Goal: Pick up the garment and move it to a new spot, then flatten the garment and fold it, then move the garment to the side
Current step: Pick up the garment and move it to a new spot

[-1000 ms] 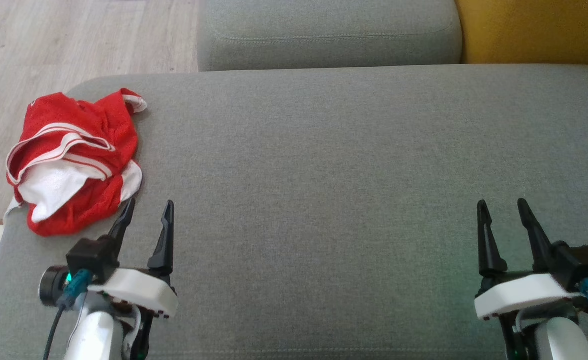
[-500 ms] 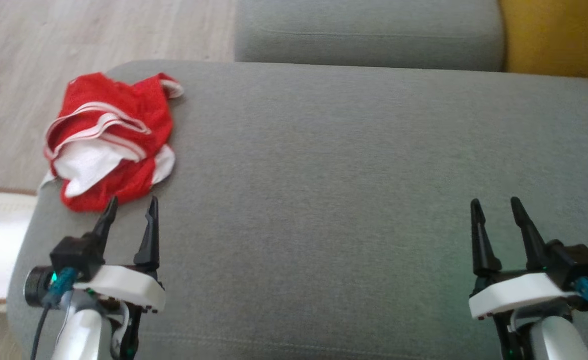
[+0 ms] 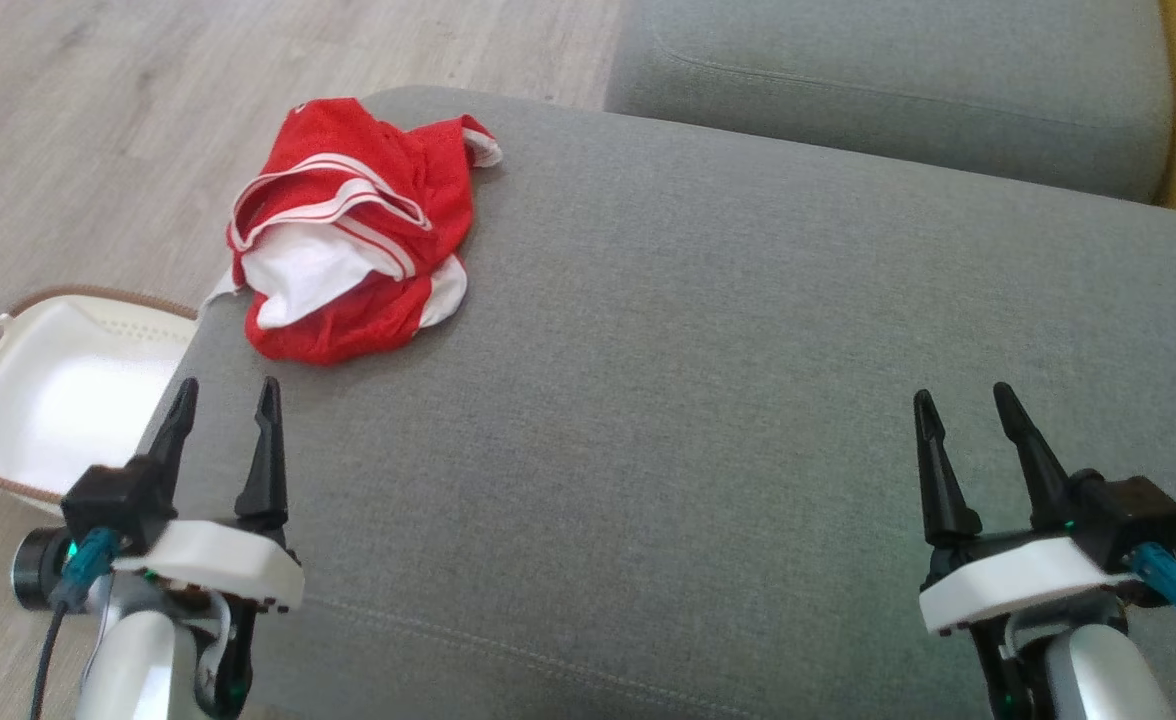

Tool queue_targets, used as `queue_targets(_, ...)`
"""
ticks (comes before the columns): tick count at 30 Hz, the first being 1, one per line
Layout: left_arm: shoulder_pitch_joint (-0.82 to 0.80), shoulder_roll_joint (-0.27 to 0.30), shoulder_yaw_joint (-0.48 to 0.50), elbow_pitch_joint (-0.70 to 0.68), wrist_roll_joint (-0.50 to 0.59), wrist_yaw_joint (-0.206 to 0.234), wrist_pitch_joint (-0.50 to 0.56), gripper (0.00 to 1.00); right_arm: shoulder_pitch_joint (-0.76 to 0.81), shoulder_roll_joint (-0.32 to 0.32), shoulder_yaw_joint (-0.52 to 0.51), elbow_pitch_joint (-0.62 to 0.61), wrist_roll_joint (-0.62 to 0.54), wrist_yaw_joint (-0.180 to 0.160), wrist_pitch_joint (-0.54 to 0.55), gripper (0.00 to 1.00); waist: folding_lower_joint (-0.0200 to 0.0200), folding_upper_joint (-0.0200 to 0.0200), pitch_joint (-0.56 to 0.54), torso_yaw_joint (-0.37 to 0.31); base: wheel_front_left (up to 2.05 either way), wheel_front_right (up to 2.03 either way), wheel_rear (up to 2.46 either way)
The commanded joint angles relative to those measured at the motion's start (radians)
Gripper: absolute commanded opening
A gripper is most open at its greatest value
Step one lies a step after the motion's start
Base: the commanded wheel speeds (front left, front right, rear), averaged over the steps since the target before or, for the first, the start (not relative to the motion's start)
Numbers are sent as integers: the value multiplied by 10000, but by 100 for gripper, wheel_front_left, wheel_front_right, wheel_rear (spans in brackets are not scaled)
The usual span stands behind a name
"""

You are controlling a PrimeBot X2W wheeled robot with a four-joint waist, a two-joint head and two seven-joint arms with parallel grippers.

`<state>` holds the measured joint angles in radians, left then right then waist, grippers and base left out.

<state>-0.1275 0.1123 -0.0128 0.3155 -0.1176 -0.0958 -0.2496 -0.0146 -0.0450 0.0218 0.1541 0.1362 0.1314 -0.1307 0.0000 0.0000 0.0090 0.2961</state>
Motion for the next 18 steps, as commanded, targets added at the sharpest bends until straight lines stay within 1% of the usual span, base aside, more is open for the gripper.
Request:
queue_targets(1, -384, 219, 424, -423, -56, 73, -122, 100, -453, -53, 204, -396, -31, -7, 22, 100, 0, 0, -16, 87, 0, 0, 0)
queue_targets(14, -385, 157, 493, -504, -15, 61, -122, 100, -381, -53, 148, -534, -200, -7, 175, 100, 0, 0, 36, 222, 0, 0, 0)
queue_targets(18, -490, 108, 516, -575, -10, 65, -122, 100, -432, -53, 209, -633, -379, -7, 233, 100, 0, 0, 217, 174, 0, 0, 0)
